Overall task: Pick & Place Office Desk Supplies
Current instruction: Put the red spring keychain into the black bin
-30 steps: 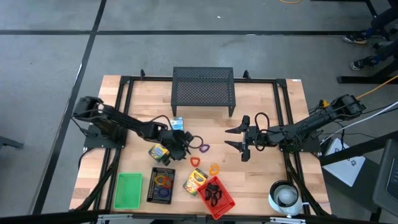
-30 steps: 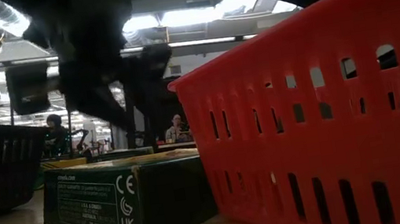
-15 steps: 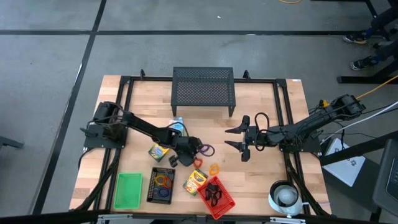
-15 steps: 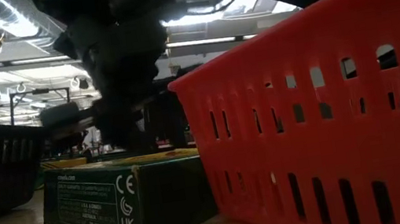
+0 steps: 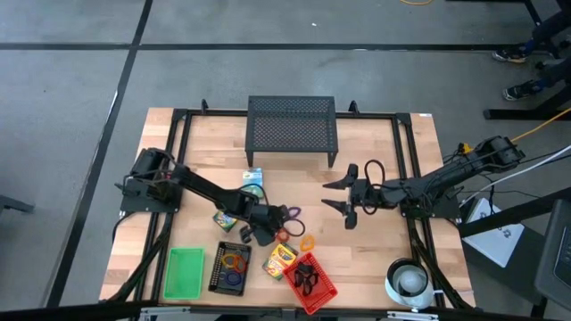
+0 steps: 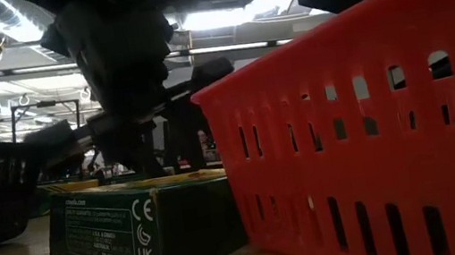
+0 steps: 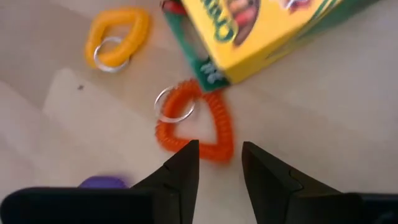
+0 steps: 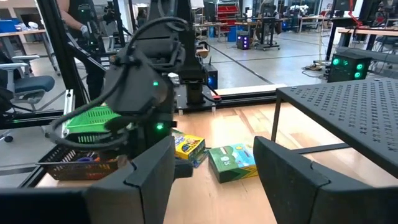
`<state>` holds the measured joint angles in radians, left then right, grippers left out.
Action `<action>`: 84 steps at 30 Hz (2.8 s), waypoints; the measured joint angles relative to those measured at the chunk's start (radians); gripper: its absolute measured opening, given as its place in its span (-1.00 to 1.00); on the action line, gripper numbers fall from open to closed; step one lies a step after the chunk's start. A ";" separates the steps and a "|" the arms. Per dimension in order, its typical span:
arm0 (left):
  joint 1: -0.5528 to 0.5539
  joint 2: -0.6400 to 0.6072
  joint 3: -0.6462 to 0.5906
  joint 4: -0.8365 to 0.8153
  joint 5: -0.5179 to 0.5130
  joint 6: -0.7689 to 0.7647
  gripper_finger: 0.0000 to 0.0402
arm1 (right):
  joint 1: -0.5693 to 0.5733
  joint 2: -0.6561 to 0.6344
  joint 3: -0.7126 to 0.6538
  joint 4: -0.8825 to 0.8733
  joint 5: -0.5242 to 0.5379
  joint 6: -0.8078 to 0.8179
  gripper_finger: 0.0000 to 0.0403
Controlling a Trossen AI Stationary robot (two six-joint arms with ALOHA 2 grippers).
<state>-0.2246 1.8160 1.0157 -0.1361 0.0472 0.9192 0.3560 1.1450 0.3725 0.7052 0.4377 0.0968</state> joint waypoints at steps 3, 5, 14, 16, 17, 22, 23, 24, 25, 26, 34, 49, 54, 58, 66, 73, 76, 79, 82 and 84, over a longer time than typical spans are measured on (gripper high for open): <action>-0.012 0.000 0.000 0.012 -0.052 0.032 -0.40 | -0.008 0.000 0.000 -0.001 0.000 0.000 0.09; -0.013 0.000 0.000 0.010 -0.043 0.035 -0.40 | -0.012 0.000 0.000 -0.002 0.000 0.001 0.09; -0.024 0.000 0.000 0.014 0.039 0.061 -0.40 | -0.015 0.000 0.000 -0.003 0.000 0.019 0.09; -0.024 0.007 0.000 0.014 0.045 0.077 -0.40 | -0.015 0.000 0.000 -0.003 -0.001 0.019 0.09; -0.023 0.012 0.001 0.015 0.051 0.083 -0.40 | -0.015 0.000 0.000 -0.003 -0.001 0.019 0.09; -0.002 0.022 0.002 0.023 0.081 0.083 -0.40 | -0.015 0.000 0.000 -0.003 -0.001 0.026 0.09; 0.003 0.022 0.002 0.025 0.085 0.078 -0.40 | -0.015 0.000 0.000 -0.003 -0.001 0.026 0.09; 0.009 0.023 0.002 0.024 0.090 0.075 -0.40 | -0.015 0.000 0.000 -0.003 -0.001 0.026 0.09; 0.016 0.023 0.002 0.024 0.099 0.071 -0.40 | -0.016 0.000 0.000 -0.003 0.000 0.026 0.09; 0.023 0.023 0.002 0.024 0.107 0.066 -0.40 | -0.015 0.000 0.000 -0.003 -0.001 0.026 0.09; 0.068 0.023 0.002 0.029 0.105 0.046 -0.40 | -0.015 0.000 0.000 -0.003 -0.001 0.027 0.09; 0.065 0.061 0.004 -0.005 0.165 0.026 -0.63 | -0.015 0.000 0.000 -0.002 -0.001 0.033 0.09; 0.078 0.061 0.004 -0.028 0.162 -0.014 -0.86 | -0.015 0.000 0.000 -0.002 0.000 0.034 0.09; 0.083 0.062 0.003 -0.052 0.161 -0.040 -0.96 | -0.015 0.000 0.000 -0.002 -0.001 0.034 0.09; 0.085 -0.002 -0.002 -0.102 0.120 -0.069 -0.97 | -0.015 0.000 0.000 -0.002 -0.001 0.034 0.09; 0.089 -0.171 -0.002 -0.314 0.076 -0.129 -0.98 | -0.015 0.000 0.000 -0.002 -0.001 0.034 0.09; 0.096 -0.254 -0.002 -0.391 0.115 -0.181 -0.98 | -0.015 0.000 0.000 -0.002 -0.001 0.034 0.09; 0.107 -0.343 -0.002 -0.475 0.223 -0.214 -0.98 | -0.015 0.000 0.000 -0.001 -0.001 0.039 0.09; 0.109 -0.420 -0.002 -0.530 0.378 -0.268 -0.98 | -0.015 0.000 0.000 -0.003 -0.001 0.042 0.09; 0.093 -0.472 -0.002 -0.531 0.452 -0.319 -0.98 | -0.015 0.000 0.000 -0.003 -0.004 0.042 0.09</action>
<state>-0.1315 1.3438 1.0141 -0.6670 0.4997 0.6000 0.3408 1.1450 0.3725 0.7023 0.4339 0.1387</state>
